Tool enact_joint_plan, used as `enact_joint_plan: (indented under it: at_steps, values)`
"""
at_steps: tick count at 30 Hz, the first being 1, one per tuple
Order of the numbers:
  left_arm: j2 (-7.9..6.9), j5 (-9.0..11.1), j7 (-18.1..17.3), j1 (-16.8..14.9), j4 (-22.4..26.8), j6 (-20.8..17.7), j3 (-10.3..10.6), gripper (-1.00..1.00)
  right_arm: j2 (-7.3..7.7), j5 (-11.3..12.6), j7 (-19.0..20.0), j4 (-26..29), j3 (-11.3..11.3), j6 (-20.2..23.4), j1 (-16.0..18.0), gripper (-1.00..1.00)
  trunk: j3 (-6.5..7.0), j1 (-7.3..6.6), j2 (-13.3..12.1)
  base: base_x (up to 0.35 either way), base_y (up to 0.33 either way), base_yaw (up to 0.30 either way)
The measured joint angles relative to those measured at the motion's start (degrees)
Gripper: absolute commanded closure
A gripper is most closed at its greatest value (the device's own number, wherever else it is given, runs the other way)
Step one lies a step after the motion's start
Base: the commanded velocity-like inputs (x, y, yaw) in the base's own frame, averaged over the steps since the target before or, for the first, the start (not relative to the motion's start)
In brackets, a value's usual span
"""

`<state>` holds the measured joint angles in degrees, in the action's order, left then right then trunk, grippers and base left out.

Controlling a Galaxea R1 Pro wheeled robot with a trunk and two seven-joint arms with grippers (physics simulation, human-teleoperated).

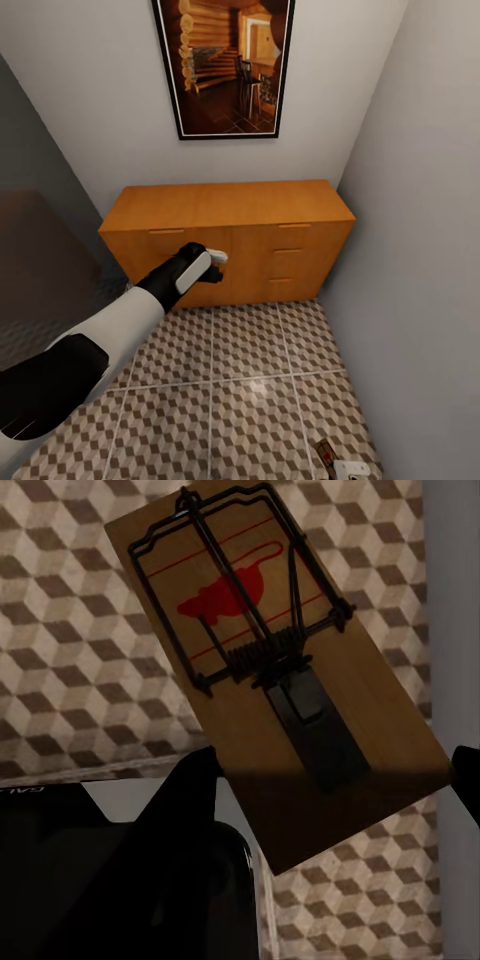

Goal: Take the four mousetraps from the cabinet in the bathroom and place them on the bathroom floor. Make sure all four end up on the same floor surface, and ensure that at least two of them are either under or directly next to the same bathroom sink.

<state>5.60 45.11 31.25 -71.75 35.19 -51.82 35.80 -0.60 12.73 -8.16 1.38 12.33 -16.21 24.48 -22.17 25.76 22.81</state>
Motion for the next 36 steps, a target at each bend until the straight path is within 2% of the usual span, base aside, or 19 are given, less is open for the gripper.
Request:
enact_joint_plan:
  at_steps: [4,8,9,11,13,16,18,21,24,26,30,33,36]
  values:
    - [0.73,0.1,-2.9,2.1,-7.4,7.5,-0.1,1.00,0.00,0.0,0.0,0.0,0.0,0.0,0.0,1.00,0.00,-0.01,0.0,-0.008,0.002,0.000]
    - [0.85,-0.2,-10.6,6.2,-14.7,16.3,0.8,1.00,0.03,-0.1,0.0,0.0,0.0,0.0,0.0,1.00,-0.01,-0.01,0.0,-0.001,0.000,0.000]
    - [0.81,-0.2,-12.3,7.2,-16.7,18.8,1.8,1.00,0.05,-0.1,0.0,0.0,0.0,0.0,0.0,1.00,-0.01,-0.01,0.0,0.000,0.000,0.000]
    - [0.79,-0.3,-16.2,9.8,-22.6,27.5,5.8,1.00,0.08,-0.1,0.0,0.0,0.0,-0.1,0.0,1.00,-0.01,0.00,0.0,0.000,0.000,0.000]
    - [0.85,-0.3,-19.7,11.9,-27.7,35.4,8.8,1.00,0.08,-0.1,0.0,0.0,0.0,-0.1,0.0,1.00,-0.01,-0.01,0.0,0.000,0.000,0.000]
    - [0.80,-0.3,-24.4,15.5,-33.8,44.4,10.9,1.00,0.19,-0.2,0.0,0.0,0.0,-0.2,0.0,1.00,-0.02,-0.01,0.0,0.000,0.000,0.000]
    - [0.61,-0.3,-25.4,17.3,-35.7,46.5,11.2,1.00,0.27,-0.2,0.0,0.1,0.1,-0.2,0.0,1.00,-0.01,-0.01,0.0,0.000,0.000,0.000]
    - [-0.78,-0.2,-26.3,20.7,-37.8,50.0,11.5,1.00,0.60,-0.3,0.0,0.4,0.0,-0.3,0.0,1.00,-0.01,-0.01,0.0,0.000,0.000,0.000]
    - [-2.08,0.0,-26.5,23.0,-38.8,57.1,11.8,1.00,1.10,-0.4,-0.1,2.2,0.0,-0.7,0.0,1.00,0.00,-0.01,0.0,0.000,0.000,0.000]
    - [-3.64,0.3,-26.7,26.1,-39.3,66.1,11.7,1.00,2.76,-0.4,-0.1,6.1,0.0,-1.4,0.0,1.00,-0.01,-0.01,0.0,0.000,0.000,0.000]
    - [-5.26,0.6,-26.8,30.9,-39.5,71.8,11.9,1.00,4.91,-0.4,-0.1,13.4,0.1,-1.5,0.0,1.00,-0.01,-0.01,0.0,0.000,0.000,0.000]
    - [-6.10,0.5,-26.9,34.0,-39.6,76.9,11.8,1.00,5.43,-0.5,-0.2,18.2,0.0,-1.2,0.0,1.00,-0.01,-0.01,0.0,0.000,0.000,0.000]
    - [-6.33,0.6,-26.9,36.2,-39.6,80.2,11.8,1.00,5.58,-0.5,-0.2,22.1,0.1,0.0,0.0,1.00,-0.01,-0.01,0.0,0.000,0.000,0.000]
